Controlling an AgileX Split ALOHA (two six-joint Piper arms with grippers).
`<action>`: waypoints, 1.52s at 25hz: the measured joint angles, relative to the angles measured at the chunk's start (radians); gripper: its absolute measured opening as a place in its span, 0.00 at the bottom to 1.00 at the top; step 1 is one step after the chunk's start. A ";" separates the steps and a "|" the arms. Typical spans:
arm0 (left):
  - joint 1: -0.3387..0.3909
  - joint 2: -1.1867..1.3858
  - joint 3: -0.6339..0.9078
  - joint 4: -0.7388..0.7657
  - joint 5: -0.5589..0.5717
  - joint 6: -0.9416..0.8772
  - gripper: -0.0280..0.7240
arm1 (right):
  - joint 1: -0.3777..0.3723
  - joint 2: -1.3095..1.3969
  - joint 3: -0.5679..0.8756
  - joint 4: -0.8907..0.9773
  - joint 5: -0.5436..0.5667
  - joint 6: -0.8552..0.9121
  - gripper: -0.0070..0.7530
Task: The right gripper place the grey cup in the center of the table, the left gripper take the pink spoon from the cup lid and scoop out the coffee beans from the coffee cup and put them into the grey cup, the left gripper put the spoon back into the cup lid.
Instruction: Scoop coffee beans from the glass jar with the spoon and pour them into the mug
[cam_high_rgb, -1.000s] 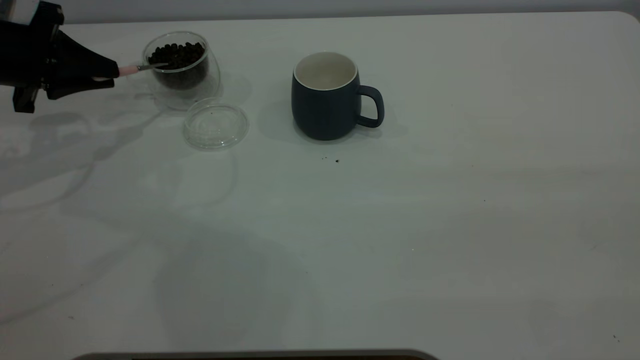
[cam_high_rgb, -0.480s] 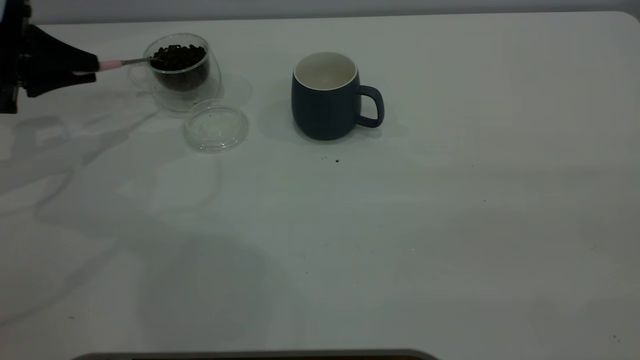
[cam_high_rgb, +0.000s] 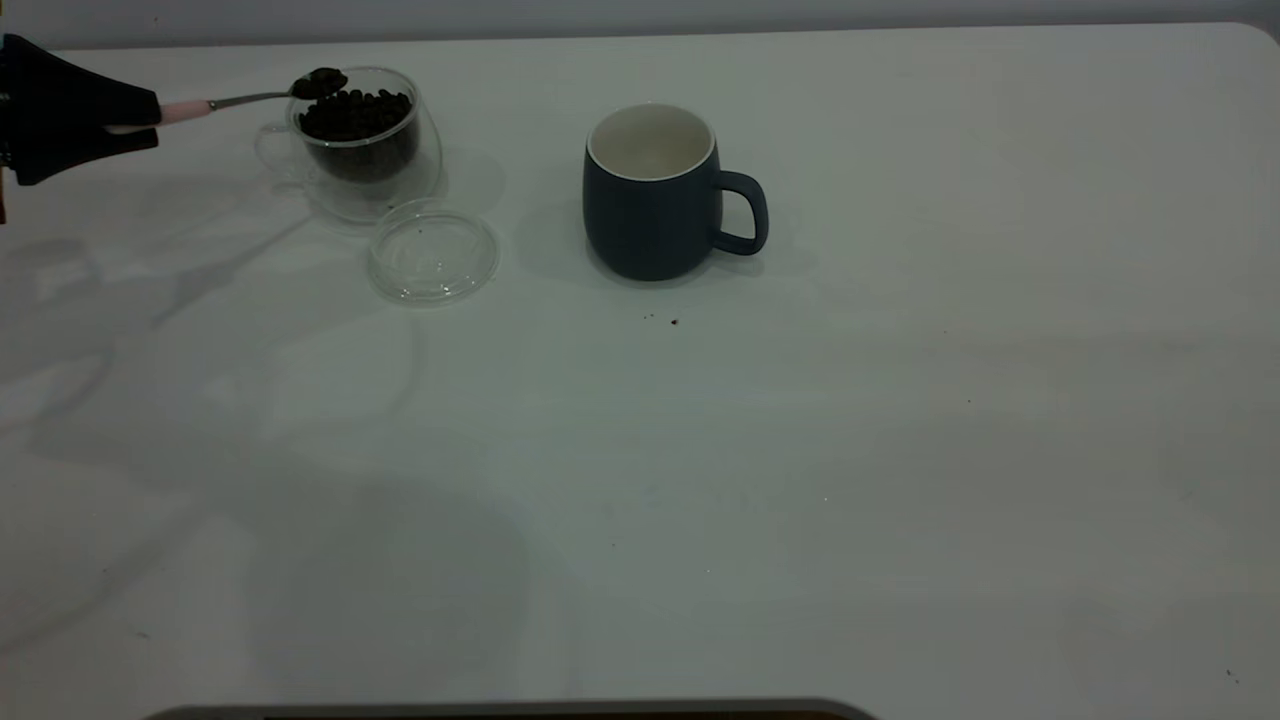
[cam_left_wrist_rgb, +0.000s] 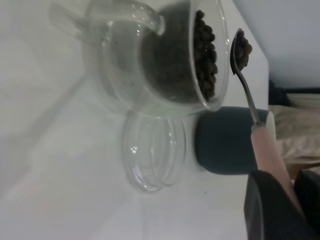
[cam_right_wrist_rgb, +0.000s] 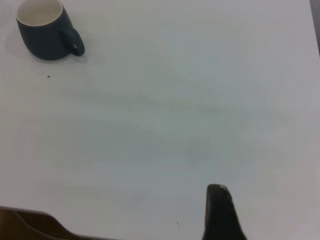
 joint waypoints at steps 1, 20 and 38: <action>0.000 0.000 0.000 0.001 0.013 0.000 0.21 | 0.000 0.000 0.000 0.000 0.000 0.000 0.67; 0.000 0.000 0.000 0.045 0.137 -0.053 0.21 | 0.000 0.000 0.000 0.000 0.000 0.000 0.67; -0.191 0.000 0.000 0.045 0.140 -0.057 0.21 | 0.000 0.000 0.000 0.000 0.000 0.000 0.67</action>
